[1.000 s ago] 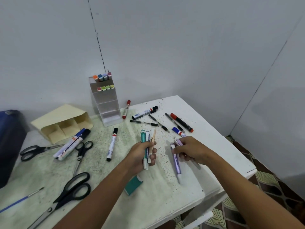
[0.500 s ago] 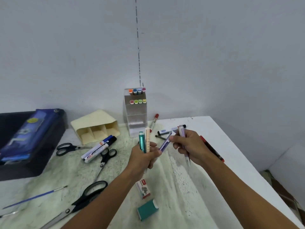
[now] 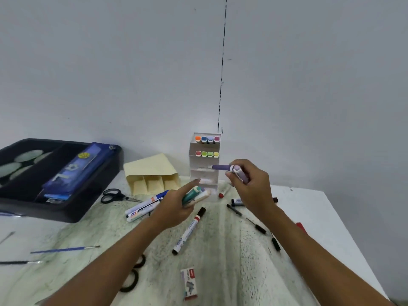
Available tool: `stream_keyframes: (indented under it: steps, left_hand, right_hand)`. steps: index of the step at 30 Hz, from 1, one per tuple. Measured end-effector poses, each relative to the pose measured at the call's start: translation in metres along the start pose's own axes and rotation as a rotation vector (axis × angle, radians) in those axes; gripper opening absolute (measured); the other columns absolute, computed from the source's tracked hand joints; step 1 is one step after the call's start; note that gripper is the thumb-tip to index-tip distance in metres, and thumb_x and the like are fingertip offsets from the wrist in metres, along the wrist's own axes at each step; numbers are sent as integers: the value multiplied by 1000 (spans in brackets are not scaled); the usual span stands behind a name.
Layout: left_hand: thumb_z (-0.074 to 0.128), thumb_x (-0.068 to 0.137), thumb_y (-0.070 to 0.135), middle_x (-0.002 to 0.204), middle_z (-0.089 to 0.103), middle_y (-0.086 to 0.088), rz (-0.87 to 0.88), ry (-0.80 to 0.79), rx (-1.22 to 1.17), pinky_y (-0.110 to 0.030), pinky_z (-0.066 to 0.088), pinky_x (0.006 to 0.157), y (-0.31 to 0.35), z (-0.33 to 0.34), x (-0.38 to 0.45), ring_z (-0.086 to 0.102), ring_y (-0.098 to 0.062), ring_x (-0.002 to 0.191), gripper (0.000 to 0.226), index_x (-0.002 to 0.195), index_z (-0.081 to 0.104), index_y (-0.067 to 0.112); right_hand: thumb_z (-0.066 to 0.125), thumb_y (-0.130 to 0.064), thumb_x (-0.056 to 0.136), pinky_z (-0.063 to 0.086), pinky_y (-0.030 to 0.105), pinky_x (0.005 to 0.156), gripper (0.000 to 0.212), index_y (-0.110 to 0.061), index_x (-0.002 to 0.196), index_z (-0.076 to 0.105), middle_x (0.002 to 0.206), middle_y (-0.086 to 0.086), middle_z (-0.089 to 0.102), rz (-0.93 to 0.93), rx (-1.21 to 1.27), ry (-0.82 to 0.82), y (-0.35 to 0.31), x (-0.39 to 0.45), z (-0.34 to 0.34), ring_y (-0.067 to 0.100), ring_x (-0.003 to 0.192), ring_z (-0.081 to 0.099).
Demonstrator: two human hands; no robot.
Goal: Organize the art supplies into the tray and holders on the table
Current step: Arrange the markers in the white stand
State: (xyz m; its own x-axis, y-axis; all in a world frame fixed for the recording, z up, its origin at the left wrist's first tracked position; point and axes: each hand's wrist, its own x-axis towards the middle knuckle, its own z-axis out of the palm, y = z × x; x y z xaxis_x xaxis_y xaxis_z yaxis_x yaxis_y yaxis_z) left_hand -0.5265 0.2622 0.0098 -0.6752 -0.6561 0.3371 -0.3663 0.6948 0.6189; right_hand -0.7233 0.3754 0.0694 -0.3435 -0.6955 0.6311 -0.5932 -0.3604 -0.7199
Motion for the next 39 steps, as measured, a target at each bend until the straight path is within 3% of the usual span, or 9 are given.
stream_keyframes:
  steps: [3, 7, 16, 22, 25, 28, 31, 34, 39]
  left_hand:
    - [62, 84, 12, 72, 59, -5, -20, -214, 135, -26, 41, 57, -11, -10, 16, 49, -11, 57, 93, 152, 6, 43]
    - [64, 85, 12, 81, 60, -11, -25, -340, 206, -31, 48, 64, -16, -19, 31, 56, -18, 65, 107, 149, -15, 45]
    - [64, 85, 13, 108, 62, -12, 64, -350, 178, -33, 55, 75, -33, -31, 45, 62, -18, 80, 98, 150, 0, 47]
    - [64, 84, 12, 110, 62, -12, 85, -364, 116, -31, 54, 74, -38, -30, 47, 62, -18, 80, 98, 150, 2, 50]
    - [64, 84, 12, 105, 63, -10, 113, -372, 121, -30, 53, 70, -42, -28, 47, 61, -16, 75, 101, 147, -3, 55]
    - [66, 85, 14, 105, 61, -8, 107, -371, 135, -28, 53, 73, -44, -29, 47, 60, -14, 77, 99, 149, -1, 52]
    - [72, 83, 17, 97, 62, -3, 122, -258, 21, -19, 48, 67, -41, -26, 37, 58, -6, 74, 73, 145, 37, 28]
    - [82, 76, 17, 75, 64, -6, -45, -151, -328, -20, 44, 55, -27, -15, 19, 56, -4, 58, 27, 97, 65, 11]
    - [83, 72, 23, 88, 73, -16, -296, -240, -892, -19, 38, 37, 3, 5, -4, 48, -7, 37, 39, 100, 65, 3]
  right_hand:
    - [65, -11, 91, 47, 20, 65, 6, -12, 96, 68, 86, -6, 68, -164, -225, -54, 8, 8, 8, 9, 72, 58]
    - [59, -21, 96, 51, 33, 67, 18, -11, 103, 72, 93, 2, 73, -142, -464, -177, 12, 18, 14, 21, 77, 65]
    - [53, -26, 95, 37, 25, 63, 19, -16, 103, 66, 91, 5, 70, -15, -1167, -431, -5, 37, 51, 23, 72, 61]
    - [53, -26, 97, 38, 28, 62, 16, -17, 104, 64, 92, 4, 70, 43, -1274, -423, -3, 36, 61, 24, 79, 67]
    - [57, -28, 92, 43, 27, 63, 24, -18, 114, 59, 90, 5, 68, 74, -1056, -419, -2, 32, 52, 26, 79, 65]
    - [61, -16, 85, 36, 16, 50, 18, -14, 103, 58, 70, -1, 57, 232, -462, -313, -4, 18, 41, 11, 57, 51]
    - [52, -2, 91, 42, 17, 50, 10, -3, 92, 62, 69, 10, 57, 535, 141, -250, -7, 7, 33, 11, 53, 50]
    - [46, -1, 98, 57, 34, 71, 21, 1, 106, 65, 91, 14, 72, 761, 626, -251, -8, -1, 29, 22, 79, 70]
    - [50, -21, 94, 54, 41, 87, 33, -4, 119, 63, 125, 15, 65, 774, 809, -203, -4, -16, 35, 26, 114, 61]
